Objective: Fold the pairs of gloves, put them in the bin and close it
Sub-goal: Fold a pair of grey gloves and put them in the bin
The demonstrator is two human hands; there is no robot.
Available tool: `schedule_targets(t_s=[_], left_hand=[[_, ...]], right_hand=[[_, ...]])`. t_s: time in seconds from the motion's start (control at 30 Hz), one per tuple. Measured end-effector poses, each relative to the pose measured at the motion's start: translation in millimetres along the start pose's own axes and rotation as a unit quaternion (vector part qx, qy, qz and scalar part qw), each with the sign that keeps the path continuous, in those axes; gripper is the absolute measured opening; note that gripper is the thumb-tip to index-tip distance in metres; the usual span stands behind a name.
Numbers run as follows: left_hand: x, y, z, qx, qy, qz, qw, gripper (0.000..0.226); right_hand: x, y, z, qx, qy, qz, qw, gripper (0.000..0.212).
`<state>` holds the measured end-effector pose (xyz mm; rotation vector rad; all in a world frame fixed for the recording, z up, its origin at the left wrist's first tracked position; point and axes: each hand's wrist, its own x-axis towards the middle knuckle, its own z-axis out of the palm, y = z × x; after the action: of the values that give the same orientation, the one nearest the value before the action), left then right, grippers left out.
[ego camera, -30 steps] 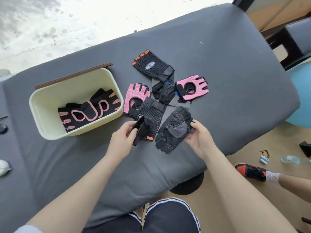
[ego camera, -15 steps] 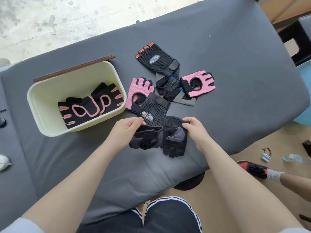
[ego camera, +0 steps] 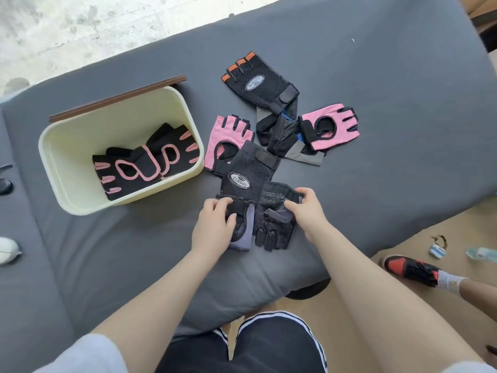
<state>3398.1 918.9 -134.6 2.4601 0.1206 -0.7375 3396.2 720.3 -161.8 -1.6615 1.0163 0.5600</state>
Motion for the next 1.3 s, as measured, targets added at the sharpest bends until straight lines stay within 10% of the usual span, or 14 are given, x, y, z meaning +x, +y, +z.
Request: schedule_targets(t_s=[0.13, 0.33, 0.5, 0.67, 0.83, 1.0, 1.2, 1.3], left_hand=[[17.4, 22.4, 17.7, 0.148, -0.058, 0.003, 0.987, 0.051], [9.4, 16.4, 18.7, -0.034, -0.003, -0.029, 0.999, 0.031], [-10.7, -7.6, -21.2, -0.117, 0.048, -0.044, 0.991, 0.025], [-26.3, -28.6, -40.2, -0.181, 0.074, -0.108, 0.975, 0.027], [-49.0, -51.4, -65.8, -0.155, 0.183, -0.131, 0.962, 0.017], [-79.8, -54.2, -82.6, -0.079, 0.262, 0.029, 0.961, 0.021], [-56.4, -38.1, -9.2, -0.093, -0.061, 0.019, 0.994, 0.052], [-48.0, -41.6, 8.7, -0.088, -0.051, 0.022, 0.995, 0.044]], right_hand=[[1.3, -0.5, -1.2, 0.035, 0.002, 0.002, 0.999, 0.045], [-17.3, -12.4, -7.6, 0.028, 0.034, -0.186, 0.982, 0.021], [-44.4, -11.9, 0.0, -0.280, 0.078, -0.494, 0.820, 0.028], [-51.3, 19.6, 37.6, -0.454, -0.165, -0.280, 0.830, 0.048], [-67.4, 18.6, 56.7, -0.396, -0.093, -0.264, 0.874, 0.040], [-71.3, 6.1, 65.5, -0.380, -0.150, -0.239, 0.881, 0.039], [-70.4, 6.1, 59.8, -0.331, -0.112, -0.207, 0.914, 0.035], [-65.6, 5.9, 49.8, -0.313, -0.069, -0.224, 0.920, 0.032]])
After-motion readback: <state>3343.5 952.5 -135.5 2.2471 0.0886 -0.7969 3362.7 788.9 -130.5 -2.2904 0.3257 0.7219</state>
